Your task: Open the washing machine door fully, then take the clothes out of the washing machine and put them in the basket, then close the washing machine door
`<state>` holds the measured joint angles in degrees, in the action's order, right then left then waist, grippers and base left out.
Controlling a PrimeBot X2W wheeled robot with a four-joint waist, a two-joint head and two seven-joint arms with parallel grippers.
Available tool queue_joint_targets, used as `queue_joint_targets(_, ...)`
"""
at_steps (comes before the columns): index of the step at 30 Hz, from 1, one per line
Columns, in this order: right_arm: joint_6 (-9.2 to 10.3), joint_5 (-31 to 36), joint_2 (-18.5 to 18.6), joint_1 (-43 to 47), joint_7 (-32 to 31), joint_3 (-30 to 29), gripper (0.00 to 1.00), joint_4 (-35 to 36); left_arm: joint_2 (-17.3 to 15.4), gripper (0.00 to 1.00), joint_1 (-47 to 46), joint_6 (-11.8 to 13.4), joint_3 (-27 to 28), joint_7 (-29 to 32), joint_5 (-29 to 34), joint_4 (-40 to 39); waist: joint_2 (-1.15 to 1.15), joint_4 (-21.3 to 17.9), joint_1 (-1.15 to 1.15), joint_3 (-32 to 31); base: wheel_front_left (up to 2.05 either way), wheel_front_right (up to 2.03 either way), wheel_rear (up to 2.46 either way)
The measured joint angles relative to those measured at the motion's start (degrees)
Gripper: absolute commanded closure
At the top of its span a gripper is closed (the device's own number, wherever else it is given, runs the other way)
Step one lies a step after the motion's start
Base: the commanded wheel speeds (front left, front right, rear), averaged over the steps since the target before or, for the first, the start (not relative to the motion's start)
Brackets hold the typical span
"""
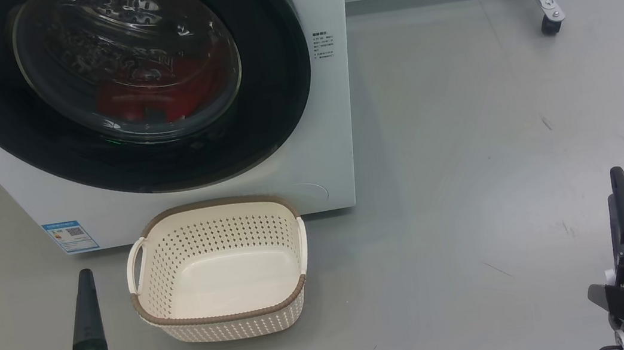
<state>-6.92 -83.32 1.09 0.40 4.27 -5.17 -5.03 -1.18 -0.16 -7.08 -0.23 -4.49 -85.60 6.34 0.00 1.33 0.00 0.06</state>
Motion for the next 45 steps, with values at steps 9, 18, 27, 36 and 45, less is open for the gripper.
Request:
queue_joint_targets(9,-0.01,3.2,0.1,0.0,1.56,0.33,0.0,2.23,-0.07,0.0,-0.03,0.0,0.52,-1.65,5.49,-2.31,0.0,0.27,0.0,0.11,0.0,0.0,0.0)
queue_joint_targets(18,-0.01,9.85,0.36,0.04,3.32,-1.01,0.0,3.93,-0.25,0.0,-0.03,-0.01,6.24,-3.43,16.91,-3.33,0.0,0.68,0.0,0.11,0.0,0.0,0.0)
queue_joint_targets(27,-0.02,18.05,0.42,0.29,5.05,-0.57,0.0,3.92,-0.26,0.0,0.76,-0.01,0.98,-4.81,28.86,-2.34,0.0,0.98,0.0,-0.1,0.0,0.0,0.0)
queue_joint_targets(36,0.01,29.63,0.53,0.51,6.77,0.46,0.0,4.63,-0.42,0.0,0.75,-0.01,1.0,-6.76,38.63,-3.41,0.0,1.5,0.0,-0.07,0.0,0.0,0.0)
queue_joint_targets(45,0.55,40.41,0.66,0.66,8.38,2.07,0.0,5.66,-0.53,0.0,0.72,-0.01,-0.29,-8.4,52.25,-4.94,0.0,2.0,0.0,0.0,0.0,0.0,0.0)
